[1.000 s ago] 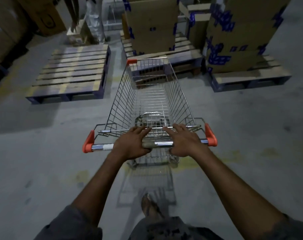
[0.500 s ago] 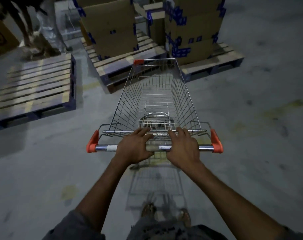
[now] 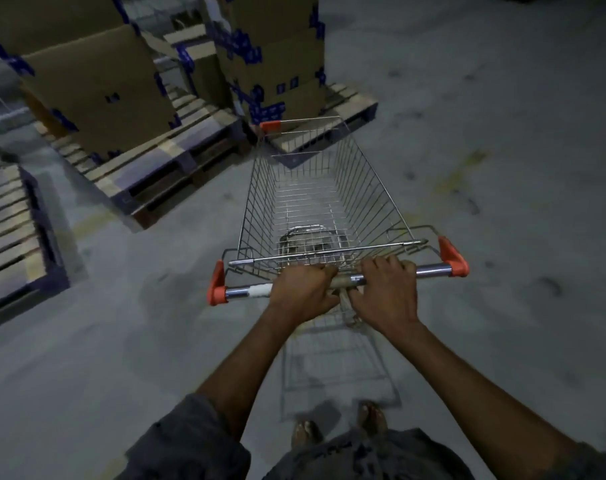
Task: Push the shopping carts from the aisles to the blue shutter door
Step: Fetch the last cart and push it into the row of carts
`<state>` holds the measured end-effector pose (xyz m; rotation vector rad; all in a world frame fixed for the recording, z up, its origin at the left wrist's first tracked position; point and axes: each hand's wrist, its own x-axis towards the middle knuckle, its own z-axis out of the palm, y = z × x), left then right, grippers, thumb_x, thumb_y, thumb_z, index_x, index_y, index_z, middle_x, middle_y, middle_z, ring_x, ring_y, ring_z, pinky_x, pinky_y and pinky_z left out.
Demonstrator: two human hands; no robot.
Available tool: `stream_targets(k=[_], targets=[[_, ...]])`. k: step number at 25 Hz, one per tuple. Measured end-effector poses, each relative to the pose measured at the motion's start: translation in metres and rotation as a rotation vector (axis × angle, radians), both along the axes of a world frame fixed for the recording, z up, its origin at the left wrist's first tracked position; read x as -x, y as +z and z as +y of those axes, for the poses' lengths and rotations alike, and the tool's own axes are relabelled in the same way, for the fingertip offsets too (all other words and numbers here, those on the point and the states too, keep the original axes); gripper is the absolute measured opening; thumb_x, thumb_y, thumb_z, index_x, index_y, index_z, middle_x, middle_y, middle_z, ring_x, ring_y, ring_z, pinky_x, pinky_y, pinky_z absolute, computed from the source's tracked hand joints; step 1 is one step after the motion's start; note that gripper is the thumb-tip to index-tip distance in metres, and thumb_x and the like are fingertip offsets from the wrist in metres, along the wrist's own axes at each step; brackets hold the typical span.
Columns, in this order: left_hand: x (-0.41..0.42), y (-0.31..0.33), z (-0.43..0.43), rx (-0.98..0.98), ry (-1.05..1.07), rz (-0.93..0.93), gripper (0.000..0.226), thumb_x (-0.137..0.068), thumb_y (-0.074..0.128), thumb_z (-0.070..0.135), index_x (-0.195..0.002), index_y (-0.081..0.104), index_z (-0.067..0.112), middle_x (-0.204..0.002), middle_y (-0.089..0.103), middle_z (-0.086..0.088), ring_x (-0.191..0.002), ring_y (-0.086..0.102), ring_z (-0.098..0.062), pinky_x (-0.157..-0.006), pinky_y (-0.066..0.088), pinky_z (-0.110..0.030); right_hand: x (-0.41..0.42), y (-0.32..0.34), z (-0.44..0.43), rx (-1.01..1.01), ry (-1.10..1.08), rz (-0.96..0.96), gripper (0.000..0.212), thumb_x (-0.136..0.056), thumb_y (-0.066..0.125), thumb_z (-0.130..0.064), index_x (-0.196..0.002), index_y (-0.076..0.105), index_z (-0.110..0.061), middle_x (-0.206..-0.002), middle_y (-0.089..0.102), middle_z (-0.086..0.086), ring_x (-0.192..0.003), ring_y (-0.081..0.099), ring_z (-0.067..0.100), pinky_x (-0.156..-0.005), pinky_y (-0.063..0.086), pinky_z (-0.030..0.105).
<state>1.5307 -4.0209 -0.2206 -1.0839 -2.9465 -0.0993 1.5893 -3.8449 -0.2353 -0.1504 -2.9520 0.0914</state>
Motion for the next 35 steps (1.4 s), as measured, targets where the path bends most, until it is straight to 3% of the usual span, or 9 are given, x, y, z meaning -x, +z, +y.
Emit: stream_targets(k=[4,7,11,14,18,22,27,32,35], targets=[[0.019,0.000,0.023,-0.099,-0.197,0.000,0.042,-0.086,0.055,0.053,-0.118,0.060,0.027,-0.102,0.072,0.000,-0.082,0.071,-0.028,-0.065,0.051,-0.033,-0.009,0.001,0.037,0.015,0.003,0.043,0.050,-0.089,0.049,-0.075,-0.108,0.061,-0.031,-0.099,0.060,-0.005,-0.099,0.054,0.023,-0.096,0.032,0.049],[0.030,-0.005,0.045,-0.165,-0.291,0.006,0.056,-0.091,0.051,0.062,-0.137,0.053,0.030,-0.120,0.068,0.003,-0.094,0.071,-0.025,-0.070,0.054,-0.035,-0.011,0.006,0.051,0.000,-0.150,-0.015,0.054,-0.097,0.028,-0.074,-0.115,0.063,-0.038,-0.105,0.062,-0.006,-0.107,0.054,0.023,-0.105,0.025,0.057],[0.041,-0.010,0.064,-0.147,-0.212,0.068,0.065,-0.098,0.031,0.074,-0.145,0.045,0.032,-0.139,0.057,0.001,-0.118,0.060,-0.024,-0.101,0.044,-0.045,-0.012,0.020,0.077,0.037,-0.316,-0.174,0.079,-0.089,0.015,-0.088,-0.130,0.062,-0.040,-0.123,0.067,0.001,-0.124,0.053,0.029,-0.110,0.016,0.069],[0.050,-0.009,0.082,-0.112,-0.115,0.186,0.075,-0.094,0.025,0.083,-0.137,0.055,0.031,-0.137,0.058,-0.002,-0.122,0.056,-0.026,-0.108,0.033,-0.053,-0.002,0.038,0.108,0.048,-0.356,-0.301,0.104,-0.070,0.008,-0.104,-0.109,0.072,-0.031,-0.112,0.073,0.006,-0.114,0.064,0.033,-0.110,0.029,0.066],[0.057,-0.010,0.117,-0.049,-0.059,0.198,0.091,-0.084,0.022,0.094,-0.115,0.067,0.022,-0.112,0.069,-0.006,-0.103,0.065,-0.030,-0.098,0.042,-0.054,0.015,0.053,0.155,0.109,-0.272,-0.491,0.108,-0.055,0.006,-0.112,-0.073,0.063,-0.021,-0.088,0.070,0.005,-0.090,0.067,0.029,-0.092,0.050,0.046],[0.074,-0.001,0.153,0.032,-0.096,0.102,0.096,-0.071,0.011,0.100,-0.091,0.061,0.020,-0.082,0.071,-0.007,-0.077,0.070,-0.028,-0.064,0.043,-0.033,0.018,0.033,0.191,0.053,-0.244,-0.298,0.096,-0.064,0.012,-0.108,-0.058,0.049,-0.020,-0.064,0.058,0.003,-0.073,0.068,0.027,-0.076,0.053,0.035],[0.104,-0.004,0.208,0.016,-0.169,0.102,0.101,-0.065,0.010,0.102,-0.094,0.064,0.022,-0.074,0.069,-0.003,-0.071,0.069,-0.025,-0.062,0.048,-0.031,0.025,0.008,0.228,-0.039,-0.363,-0.041,0.100,-0.073,0.020,-0.103,-0.096,0.074,-0.021,-0.090,0.074,0.008,-0.089,0.068,0.031,-0.087,0.045,0.045],[0.128,-0.006,0.273,0.008,-0.208,0.128,0.092,-0.060,0.025,0.104,-0.092,0.062,0.026,-0.075,0.069,0.001,-0.071,0.069,-0.023,-0.058,0.041,-0.029,0.033,0.002,0.264,0.007,-0.507,0.024,0.092,-0.084,0.023,-0.094,-0.134,0.062,-0.027,-0.117,0.063,0.009,-0.112,0.055,0.033,-0.108,0.027,0.067],[0.145,-0.014,0.311,-0.040,-0.257,0.154,0.071,-0.072,0.052,0.092,-0.095,0.065,0.026,-0.087,0.070,0.002,-0.077,0.070,-0.023,-0.061,0.047,-0.032,0.041,-0.001,0.294,0.037,-0.509,0.079,0.081,-0.090,0.027,-0.087,-0.145,0.051,-0.033,-0.135,0.058,0.007,-0.125,0.051,0.033,-0.112,0.016,0.073]])
